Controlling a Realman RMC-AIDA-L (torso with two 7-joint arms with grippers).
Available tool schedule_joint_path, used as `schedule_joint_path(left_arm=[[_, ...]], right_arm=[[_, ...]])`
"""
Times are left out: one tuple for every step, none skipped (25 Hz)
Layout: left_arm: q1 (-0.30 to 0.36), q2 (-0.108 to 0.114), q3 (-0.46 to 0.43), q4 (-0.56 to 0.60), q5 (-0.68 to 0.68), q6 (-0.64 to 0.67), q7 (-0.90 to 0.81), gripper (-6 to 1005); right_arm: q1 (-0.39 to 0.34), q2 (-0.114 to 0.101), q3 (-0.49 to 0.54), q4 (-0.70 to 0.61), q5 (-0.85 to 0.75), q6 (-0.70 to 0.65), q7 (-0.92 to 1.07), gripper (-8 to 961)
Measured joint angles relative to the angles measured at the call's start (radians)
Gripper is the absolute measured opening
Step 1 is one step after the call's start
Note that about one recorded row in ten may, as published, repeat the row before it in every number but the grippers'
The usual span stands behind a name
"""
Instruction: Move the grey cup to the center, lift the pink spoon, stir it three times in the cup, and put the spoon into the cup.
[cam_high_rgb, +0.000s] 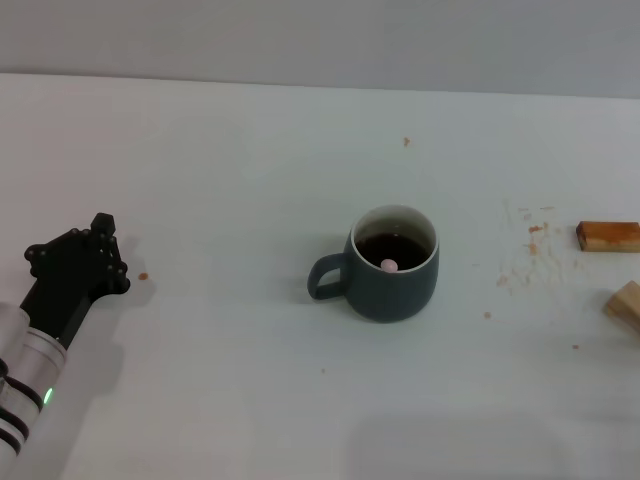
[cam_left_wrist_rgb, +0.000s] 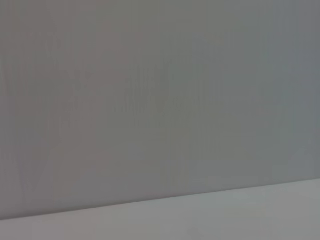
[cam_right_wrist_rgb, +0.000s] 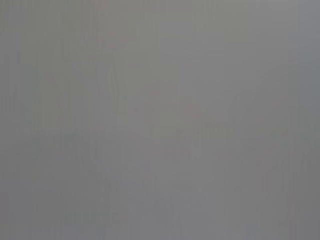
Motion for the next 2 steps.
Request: schedule_joint_path(left_arm=[[0.000,0.000,0.000,0.000,0.000,0.000,0.000,-2],[0.001,0.000,-0.001,0.000,0.000,0.005,0.000,-2]], right_arm=[[0.000,0.000,-0.002,0.001,0.000,0.000,0.000,754],[-0.001,0.000,-0.002,0.001,0.000,0.000,0.000,754]])
